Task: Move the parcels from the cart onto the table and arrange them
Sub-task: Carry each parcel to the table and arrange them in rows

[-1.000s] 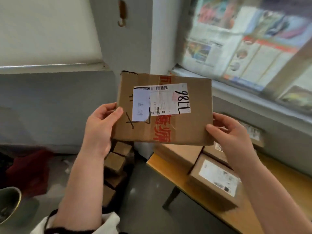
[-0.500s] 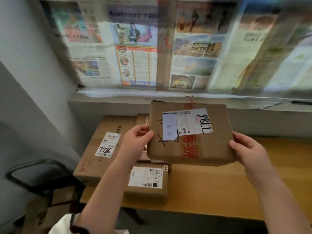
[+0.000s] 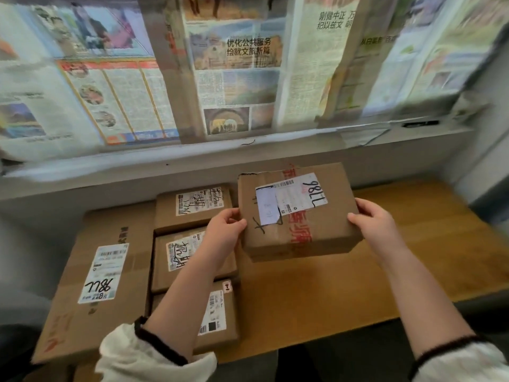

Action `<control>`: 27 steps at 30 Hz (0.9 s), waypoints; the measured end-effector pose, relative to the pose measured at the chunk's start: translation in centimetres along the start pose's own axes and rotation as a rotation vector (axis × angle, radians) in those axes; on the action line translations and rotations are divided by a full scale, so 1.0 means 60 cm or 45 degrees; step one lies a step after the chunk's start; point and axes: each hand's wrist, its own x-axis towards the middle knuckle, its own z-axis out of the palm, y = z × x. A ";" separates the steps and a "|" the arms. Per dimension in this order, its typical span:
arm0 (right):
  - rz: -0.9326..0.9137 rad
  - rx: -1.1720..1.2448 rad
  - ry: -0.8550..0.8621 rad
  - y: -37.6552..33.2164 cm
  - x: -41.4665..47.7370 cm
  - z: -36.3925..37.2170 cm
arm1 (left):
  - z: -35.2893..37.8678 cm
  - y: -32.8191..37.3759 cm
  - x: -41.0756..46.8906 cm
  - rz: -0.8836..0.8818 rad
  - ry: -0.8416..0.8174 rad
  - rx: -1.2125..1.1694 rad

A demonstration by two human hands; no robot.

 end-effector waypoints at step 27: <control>0.243 -0.072 -0.317 0.090 0.273 0.126 | 0.060 -0.061 0.179 -0.303 0.522 0.102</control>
